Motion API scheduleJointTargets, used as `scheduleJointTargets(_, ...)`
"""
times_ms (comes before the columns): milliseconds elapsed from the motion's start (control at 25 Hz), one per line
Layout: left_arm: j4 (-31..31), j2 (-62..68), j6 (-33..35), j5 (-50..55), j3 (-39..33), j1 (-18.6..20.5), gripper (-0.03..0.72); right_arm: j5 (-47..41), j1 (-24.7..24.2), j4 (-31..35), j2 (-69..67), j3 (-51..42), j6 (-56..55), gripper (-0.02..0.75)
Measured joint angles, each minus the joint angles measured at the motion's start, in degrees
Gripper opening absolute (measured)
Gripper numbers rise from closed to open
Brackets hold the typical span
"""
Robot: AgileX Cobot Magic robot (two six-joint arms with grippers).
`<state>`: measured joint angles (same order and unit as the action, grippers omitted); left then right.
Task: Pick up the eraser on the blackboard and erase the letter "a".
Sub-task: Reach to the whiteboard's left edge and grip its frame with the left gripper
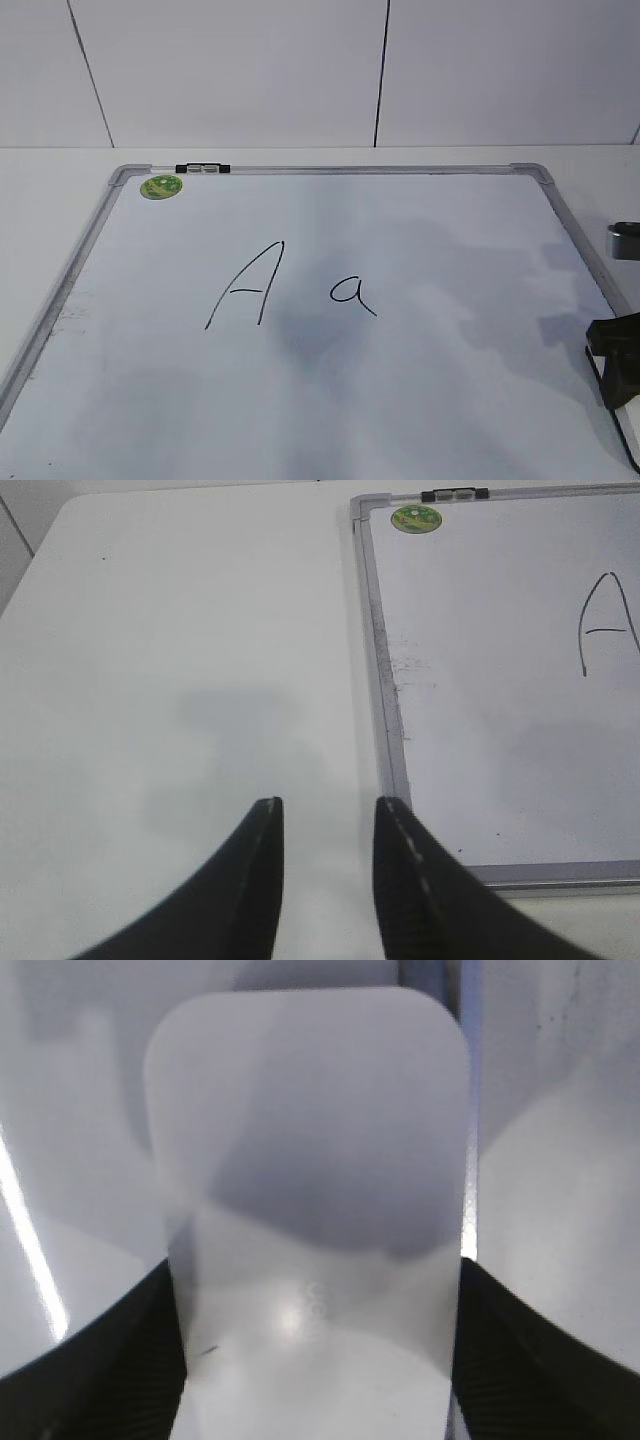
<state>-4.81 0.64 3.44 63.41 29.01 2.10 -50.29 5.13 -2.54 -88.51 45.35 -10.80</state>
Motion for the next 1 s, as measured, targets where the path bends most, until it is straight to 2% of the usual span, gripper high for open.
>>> scheduleJointTargets(560,0.0,0.0,0.0,0.0,0.0,0.0,0.235,-1.3,0.5,1.6,0.2,3.1,0.9,0.546)
scheduleJointTargets(840,0.0,0.0,0.0,0.0,0.0,0.0,0.235,-5.5,2.9,1.7,0.8,7.0,1.4,0.546)
scheduleJointTargets(1000,0.0,0.0,0.0,0.0,0.0,0.0,0.235,-9.1,6.5,1.5,0.8,10.1,1.8,0.546)
